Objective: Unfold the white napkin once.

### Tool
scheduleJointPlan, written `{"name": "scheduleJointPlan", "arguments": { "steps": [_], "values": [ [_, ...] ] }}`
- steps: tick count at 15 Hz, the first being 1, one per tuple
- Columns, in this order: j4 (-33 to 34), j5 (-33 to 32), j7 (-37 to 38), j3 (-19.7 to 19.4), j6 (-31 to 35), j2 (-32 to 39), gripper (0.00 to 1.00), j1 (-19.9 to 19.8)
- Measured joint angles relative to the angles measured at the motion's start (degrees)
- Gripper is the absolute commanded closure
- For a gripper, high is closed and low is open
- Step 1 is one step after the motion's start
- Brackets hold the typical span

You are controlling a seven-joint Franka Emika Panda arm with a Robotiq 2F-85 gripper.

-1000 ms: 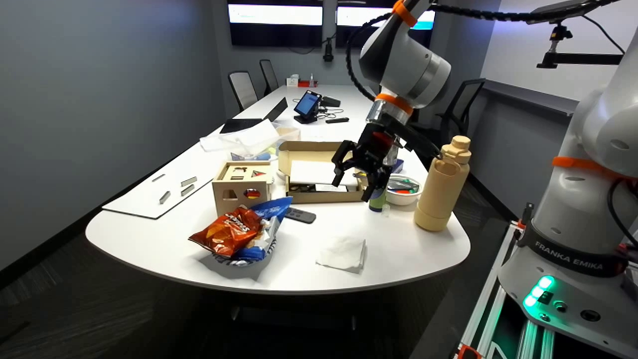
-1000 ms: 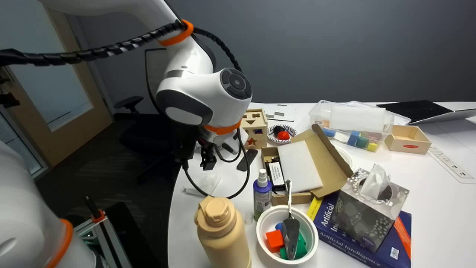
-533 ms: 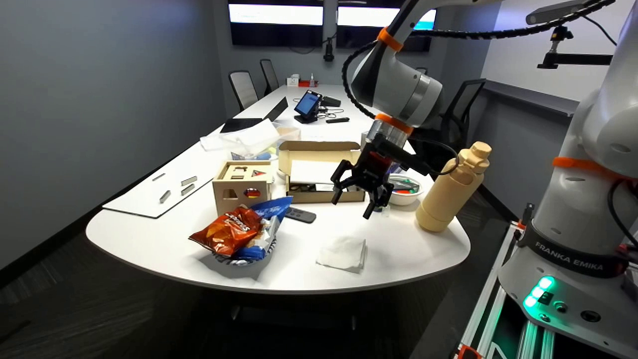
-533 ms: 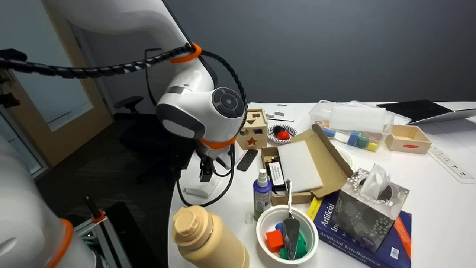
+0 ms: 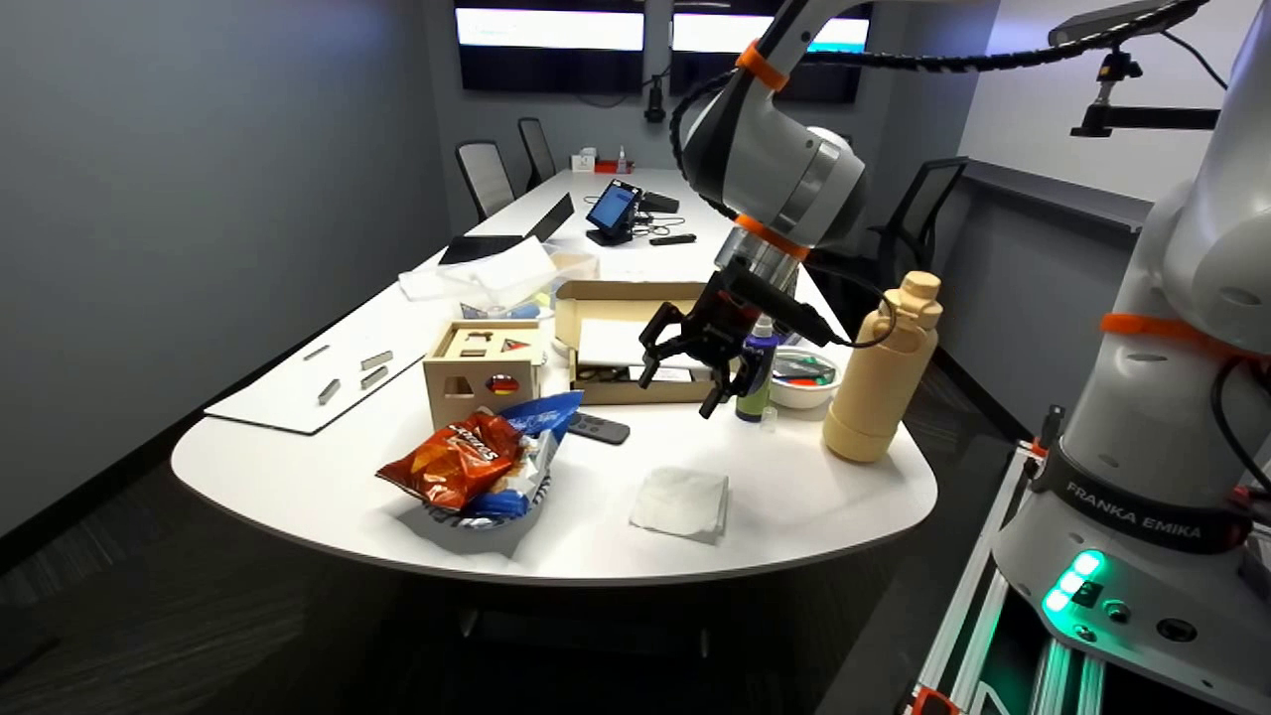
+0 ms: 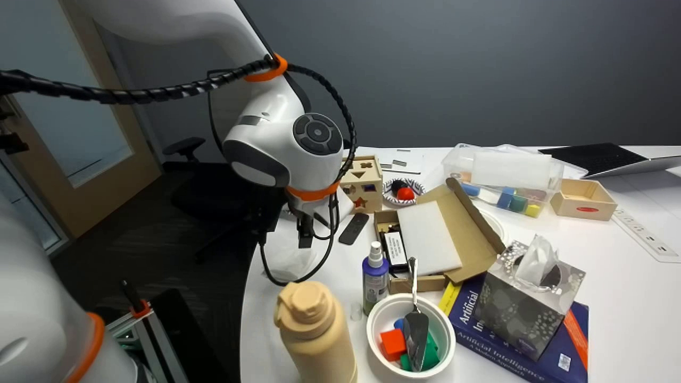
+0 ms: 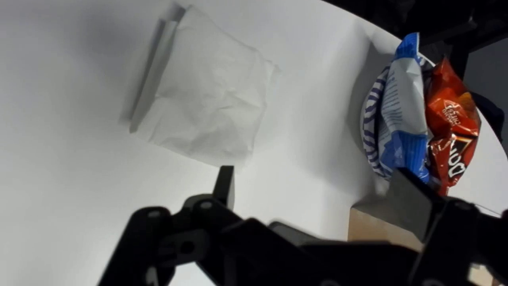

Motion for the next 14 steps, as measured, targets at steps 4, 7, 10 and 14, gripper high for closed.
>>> {"name": "scheduleJointPlan", "arguments": {
  "steps": [4, 7, 10, 14],
  "values": [
    [1.2, 0.6, -0.6, 0.8, 2.1, 0.4, 0.0, 0.1],
    [1.6, 0.6, -0.7, 1.1, 2.2, 1.0, 0.0, 0.1],
    [1.6, 0.6, -0.7, 1.2, 0.9, 2.1, 0.0, 0.1],
    [1.9, 4.7, -2.4, 1.6, -2.5, 4.2, 0.0, 0.1]
  ]
}}
